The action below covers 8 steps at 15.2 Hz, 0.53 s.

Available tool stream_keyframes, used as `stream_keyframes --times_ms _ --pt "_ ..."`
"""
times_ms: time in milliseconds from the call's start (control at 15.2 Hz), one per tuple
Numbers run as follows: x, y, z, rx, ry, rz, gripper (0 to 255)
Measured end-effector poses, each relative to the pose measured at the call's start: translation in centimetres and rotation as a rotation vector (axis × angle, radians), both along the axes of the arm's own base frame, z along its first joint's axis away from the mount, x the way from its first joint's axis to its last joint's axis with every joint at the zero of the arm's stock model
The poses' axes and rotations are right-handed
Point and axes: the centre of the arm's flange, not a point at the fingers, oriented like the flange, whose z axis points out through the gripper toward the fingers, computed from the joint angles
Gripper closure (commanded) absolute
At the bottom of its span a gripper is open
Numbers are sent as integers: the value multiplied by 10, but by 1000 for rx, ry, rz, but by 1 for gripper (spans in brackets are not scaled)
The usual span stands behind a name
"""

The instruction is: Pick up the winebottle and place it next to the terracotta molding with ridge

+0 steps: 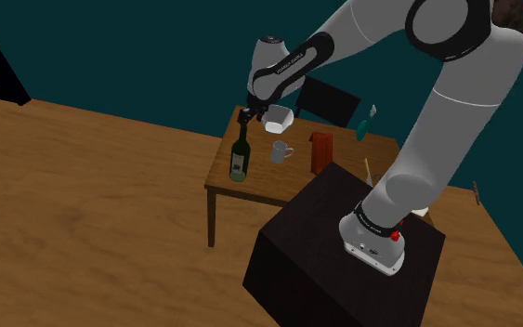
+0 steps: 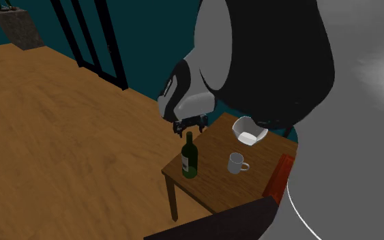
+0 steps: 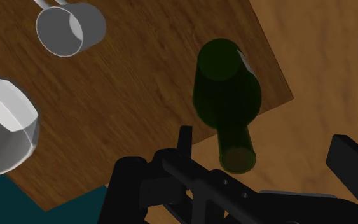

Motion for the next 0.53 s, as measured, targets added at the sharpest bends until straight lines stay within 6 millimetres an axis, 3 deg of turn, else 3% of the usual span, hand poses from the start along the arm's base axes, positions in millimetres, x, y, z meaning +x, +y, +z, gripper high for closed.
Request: stream_keyframes --times_ms 132,528 --pt "16 -2 -18 -4 -4 -2 0" --pt "26 -2 -52 -6 -6 -3 0"
